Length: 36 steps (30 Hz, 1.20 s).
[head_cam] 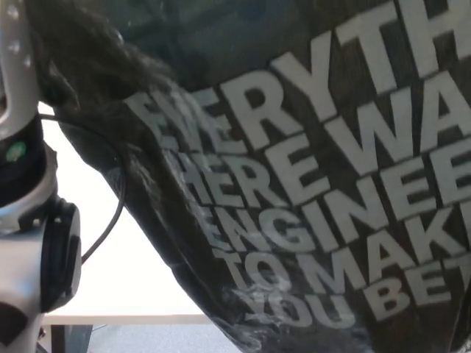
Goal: A plastic bag is kept infront of the robot in the middle of the desk and the robot uses both its hands to grab it from the top and lifts it up and then releases it.
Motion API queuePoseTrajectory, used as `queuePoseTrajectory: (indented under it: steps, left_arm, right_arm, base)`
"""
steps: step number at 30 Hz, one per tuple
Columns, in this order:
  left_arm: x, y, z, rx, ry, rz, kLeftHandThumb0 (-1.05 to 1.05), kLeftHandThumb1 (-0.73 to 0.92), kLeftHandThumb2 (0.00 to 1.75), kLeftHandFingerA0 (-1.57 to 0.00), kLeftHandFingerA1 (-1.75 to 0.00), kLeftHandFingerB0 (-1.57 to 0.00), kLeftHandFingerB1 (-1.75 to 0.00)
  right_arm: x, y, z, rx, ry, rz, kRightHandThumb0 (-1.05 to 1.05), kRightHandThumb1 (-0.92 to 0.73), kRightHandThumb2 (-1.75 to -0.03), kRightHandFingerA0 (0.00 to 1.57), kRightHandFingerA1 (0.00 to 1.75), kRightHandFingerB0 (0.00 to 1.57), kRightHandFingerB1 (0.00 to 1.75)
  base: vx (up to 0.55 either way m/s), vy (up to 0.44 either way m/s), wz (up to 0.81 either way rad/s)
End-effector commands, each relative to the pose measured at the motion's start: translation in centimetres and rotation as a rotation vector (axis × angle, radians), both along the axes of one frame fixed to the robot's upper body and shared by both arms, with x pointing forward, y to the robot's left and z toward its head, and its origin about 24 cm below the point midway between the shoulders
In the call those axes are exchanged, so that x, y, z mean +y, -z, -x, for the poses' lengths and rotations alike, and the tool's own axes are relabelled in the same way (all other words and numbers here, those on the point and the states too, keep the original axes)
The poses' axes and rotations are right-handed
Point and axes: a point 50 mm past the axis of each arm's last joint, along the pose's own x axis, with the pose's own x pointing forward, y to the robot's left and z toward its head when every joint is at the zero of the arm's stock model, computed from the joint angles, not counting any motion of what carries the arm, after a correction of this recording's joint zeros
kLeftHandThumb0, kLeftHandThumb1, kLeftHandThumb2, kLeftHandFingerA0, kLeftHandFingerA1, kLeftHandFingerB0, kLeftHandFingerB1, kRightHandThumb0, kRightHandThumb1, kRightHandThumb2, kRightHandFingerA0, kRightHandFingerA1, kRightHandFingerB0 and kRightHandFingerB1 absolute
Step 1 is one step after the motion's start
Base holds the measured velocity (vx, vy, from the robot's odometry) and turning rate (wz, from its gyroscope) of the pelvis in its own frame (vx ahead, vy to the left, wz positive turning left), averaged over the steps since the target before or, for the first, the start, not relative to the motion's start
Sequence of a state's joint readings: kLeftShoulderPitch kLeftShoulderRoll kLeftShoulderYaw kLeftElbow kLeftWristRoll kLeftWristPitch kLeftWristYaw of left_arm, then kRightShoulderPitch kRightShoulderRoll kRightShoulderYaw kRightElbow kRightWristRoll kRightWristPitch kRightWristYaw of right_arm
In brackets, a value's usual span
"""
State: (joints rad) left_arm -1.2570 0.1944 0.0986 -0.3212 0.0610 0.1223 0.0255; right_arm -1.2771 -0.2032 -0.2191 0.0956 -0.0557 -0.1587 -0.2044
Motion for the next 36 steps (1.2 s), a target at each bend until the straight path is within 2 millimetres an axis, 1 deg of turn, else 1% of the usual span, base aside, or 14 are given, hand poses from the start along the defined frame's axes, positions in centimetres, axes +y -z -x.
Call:
queuePoseTrajectory:
  steps: [1,5,8,9,10,13,18,19,20,23,26,29,35,36]
  left_arm:
    - [-0.1,0.3,-0.5,-0.011,0.002,0.008,-0.21,0.65,0.58,-0.93,-1.75,-0.60,-1.75]
    - [-0.3,0.8,-1.5,0.031,-0.021,0.021,-0.21,0.64,0.58,-0.93,-1.75,-0.63,-1.75]
    - [-0.7,2.3,-1.7,0.068,-0.015,0.018,-0.19,0.64,0.58,-0.96,-1.75,-0.64,-1.75]
    - [-0.8,2.8,-1.6,0.067,-0.015,0.006,-0.23,0.47,0.84,-1.30,-1.48,-0.98,-1.32]
    - [-1.0,3.3,-1.5,0.069,-0.015,-0.010,-0.17,0.64,0.59,-0.97,-1.75,-0.67,-1.75]
    - [-1.4,5.2,-1.6,0.099,-0.060,-0.042,-0.30,0.47,0.84,-1.23,-1.46,-1.01,-1.35]
    - [-0.8,7.9,-1.8,0.187,-0.075,-0.045,-0.25,0.65,0.59,-0.92,-1.75,-0.68,-1.75]
    - [-0.9,8.1,-1.6,0.191,-0.068,-0.044,-0.07,0.68,0.61,-0.98,-1.75,-0.76,-1.75]
    - [-0.8,8.9,-1.4,0.206,-0.072,-0.051,-0.25,0.65,0.59,-0.95,-1.75,-0.68,-1.75]
    - [0.1,11.0,-1.4,0.278,-0.078,-0.074,-0.21,0.65,0.59,-0.94,-1.75,-0.70,-1.75]
    - [0.8,12.9,-0.7,0.337,-0.101,-0.094,-0.22,0.64,0.59,-0.94,-1.75,-0.71,-1.75]
    - [1.4,13.6,-0.3,0.387,-0.135,-0.116,-0.24,0.64,0.59,-0.95,-1.75,-0.71,-1.75]
    - [2.3,15.7,-0.8,0.519,-0.154,-0.150,-0.24,0.66,0.57,-0.92,-1.75,-0.65,-1.75]
    - [2.3,15.9,-1.3,0.527,-0.154,-0.160,-0.23,0.67,0.58,-0.90,-1.75,-0.67,-1.75]
  right_arm:
    - [-0.1,-1.5,-1.0,-0.021,0.014,0.006,-0.26,-0.70,-0.58,0.94,1.75,0.67,1.74]
    - [0.4,-2.0,-4.1,0.113,-0.011,0.014,-0.26,-0.74,-0.61,0.90,1.75,0.65,1.75]
    - [0.6,-1.8,-6.2,0.241,0.146,0.063,-0.32,-0.52,-0.89,1.26,1.44,0.96,1.27]
    - [0.7,-1.7,-6.8,0.265,0.149,0.072,-0.32,-0.53,-0.87,1.24,1.44,0.95,1.28]
    - [0.7,-1.5,-7.3,0.297,0.147,0.082,-0.26,-0.75,-0.58,0.81,1.75,0.64,1.72]
    - [0.3,-1.4,-8.8,0.386,0.262,0.157,-0.11,-0.73,-0.58,0.77,1.75,0.65,1.75]
    - [-2.2,-1.8,-9.6,0.522,0.430,0.061,-0.22,-0.78,-0.60,0.86,1.75,0.69,1.67]
    - [-2.5,-1.8,-9.5,0.524,0.441,0.054,-0.04,-0.82,-0.56,0.72,1.58,0.65,1.30]
    - [-3.3,-1.6,-9.6,0.546,0.472,0.024,-0.19,-0.72,-0.66,0.86,1.72,0.69,1.69]
    - [-5.7,0.1,-10.2,0.658,0.632,-0.026,-0.14,-0.69,-0.66,0.75,1.44,0.75,1.35]
    - [-7.2,1.3,-10.5,0.722,0.620,-0.104,0.04,-0.56,-0.80,0.75,1.68,0.76,1.61]
    - [-8.1,0.0,-9.7,0.718,0.631,-0.149,-0.30,-0.75,-0.65,0.81,1.42,0.74,0.99]
    - [-8.3,0.3,-10.2,0.869,0.776,0.137,-0.38,-0.62,-0.58,0.73,0.81,0.77,0.76]
    - [-8.7,0.6,-10.4,0.989,0.559,0.070,-0.71,-0.43,-0.80,0.05,0.44,0.04,0.32]
  base:
    - [0.00,0.000,0.00]
    - [0.00,0.000,0.00]
    - [0.00,0.000,0.00]
    - [0.00,0.000,0.00]
    - [0.00,0.000,0.00]
    - [0.00,0.000,0.00]
    - [0.00,0.000,0.00]
    - [0.00,0.000,0.00]
    - [0.00,0.000,0.00]
    - [0.00,0.000,0.00]
    - [0.00,0.000,0.00]
    - [0.00,0.000,0.00]
    - [0.00,0.000,0.00]
    - [0.00,0.000,0.00]
